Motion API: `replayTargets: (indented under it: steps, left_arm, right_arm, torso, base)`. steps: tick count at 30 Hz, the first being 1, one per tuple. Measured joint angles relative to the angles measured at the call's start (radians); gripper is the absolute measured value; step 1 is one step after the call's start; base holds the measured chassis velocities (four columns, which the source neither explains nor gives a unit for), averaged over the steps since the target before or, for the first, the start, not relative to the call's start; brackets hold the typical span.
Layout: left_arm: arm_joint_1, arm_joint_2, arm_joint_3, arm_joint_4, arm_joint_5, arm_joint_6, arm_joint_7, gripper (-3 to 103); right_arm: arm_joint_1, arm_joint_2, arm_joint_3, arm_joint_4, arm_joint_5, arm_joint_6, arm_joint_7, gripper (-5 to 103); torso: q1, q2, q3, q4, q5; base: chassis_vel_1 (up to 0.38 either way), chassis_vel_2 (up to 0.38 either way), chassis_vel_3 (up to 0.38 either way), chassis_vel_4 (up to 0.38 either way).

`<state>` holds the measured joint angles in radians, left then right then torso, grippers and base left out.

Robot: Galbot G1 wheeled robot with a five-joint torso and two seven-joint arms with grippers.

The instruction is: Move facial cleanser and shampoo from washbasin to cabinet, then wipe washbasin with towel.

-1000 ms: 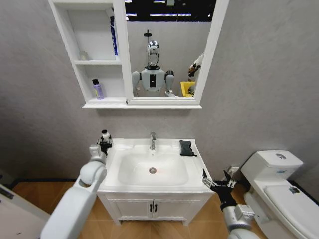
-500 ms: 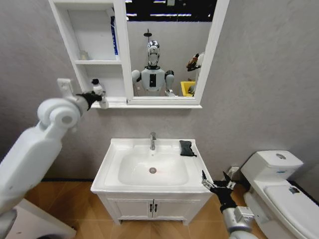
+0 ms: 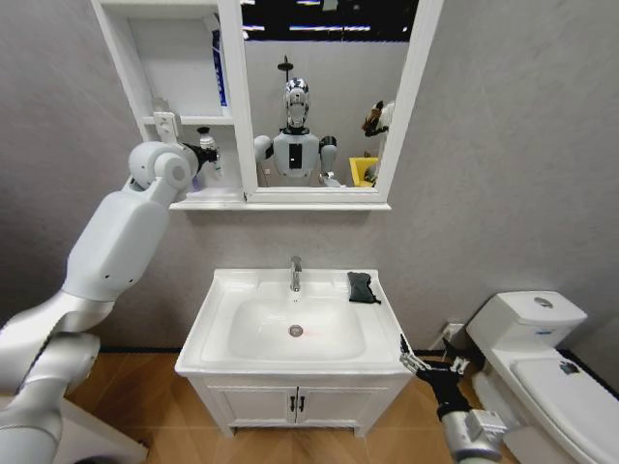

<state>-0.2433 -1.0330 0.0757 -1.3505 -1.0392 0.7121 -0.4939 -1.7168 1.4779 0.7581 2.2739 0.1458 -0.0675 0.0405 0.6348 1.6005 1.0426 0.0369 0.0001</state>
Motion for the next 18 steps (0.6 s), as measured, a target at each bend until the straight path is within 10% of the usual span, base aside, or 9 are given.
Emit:
replayTargets:
  steps: [10,18]
  left_arm:
    - [-0.038,-0.050,0.016,0.145,0.058,0.000,0.039,34]
    - [-0.033,-0.059,0.020,0.173,0.107,-0.018,0.067,57]
  right_arm:
    - [0.001,-0.007,0.015,-0.002,0.010,-0.003,0.000,100]
    - [-0.001,-0.010,0.031,-0.002,0.022,-0.002,0.000,100]
  torso:
    - [0.000,0.000,0.000,0.0000,0.0000]
    - [0.000,0.000,0.000,0.0000,-0.0002]
  base:
    - [0.000,0.000,0.000,0.000]
    - [0.000,0.000,0.000,0.000]
